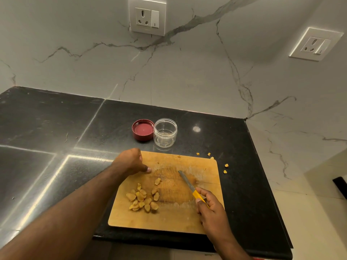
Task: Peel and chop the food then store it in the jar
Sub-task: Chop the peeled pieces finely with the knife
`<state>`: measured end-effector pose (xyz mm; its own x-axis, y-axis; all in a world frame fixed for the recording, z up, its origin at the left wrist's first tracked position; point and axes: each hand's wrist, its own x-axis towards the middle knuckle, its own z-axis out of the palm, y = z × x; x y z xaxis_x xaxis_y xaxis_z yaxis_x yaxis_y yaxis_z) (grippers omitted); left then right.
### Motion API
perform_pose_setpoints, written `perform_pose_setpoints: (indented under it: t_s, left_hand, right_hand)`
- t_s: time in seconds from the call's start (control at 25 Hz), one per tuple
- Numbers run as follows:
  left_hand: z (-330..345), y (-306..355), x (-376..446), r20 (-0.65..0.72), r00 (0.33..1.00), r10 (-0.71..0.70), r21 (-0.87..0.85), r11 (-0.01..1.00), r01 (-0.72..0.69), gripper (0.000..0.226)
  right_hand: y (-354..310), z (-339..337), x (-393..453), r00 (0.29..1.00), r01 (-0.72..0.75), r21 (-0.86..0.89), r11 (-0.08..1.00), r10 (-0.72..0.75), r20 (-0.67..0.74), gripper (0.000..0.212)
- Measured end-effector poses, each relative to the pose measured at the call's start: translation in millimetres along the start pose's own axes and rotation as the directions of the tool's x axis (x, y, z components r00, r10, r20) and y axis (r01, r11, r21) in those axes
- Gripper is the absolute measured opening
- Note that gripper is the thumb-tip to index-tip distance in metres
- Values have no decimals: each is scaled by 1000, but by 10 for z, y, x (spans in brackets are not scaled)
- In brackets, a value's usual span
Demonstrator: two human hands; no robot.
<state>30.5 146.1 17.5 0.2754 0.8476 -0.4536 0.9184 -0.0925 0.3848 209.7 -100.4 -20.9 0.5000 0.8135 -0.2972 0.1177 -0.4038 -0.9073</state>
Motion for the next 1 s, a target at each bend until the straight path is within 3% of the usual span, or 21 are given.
perform_pose_setpoints:
  t_s: [0.36,0.52,0.72,0.84,1.0]
  left_hand:
    - [-188,9,103,47,997,-66,106,993,60,54]
    - [-220,-22,122,60,993,-100,4,995,100,42]
    - [-175,-125,80,-20,994,-112,-287,953,101,9]
    - [-162,-194,15,-113,987,-117,-358,931,70,15]
    - [-201,-251,-197,-147,989,-14,-283,959,-29,19]
  right_hand:
    - [84,-26,-38,1000,28,-11,1000,-28,0,30]
    - [72,-22,-36,1000,16,-17,1000,-16,-12,30]
    - [15,-19,-60,1000,24,-14,1000,-25,-10,30]
    - [7,-18,-56,1000,19,-1,1000,-19,-10,29]
    - [-43,-24,-68,1000,8,78,997,-7,-12,29]
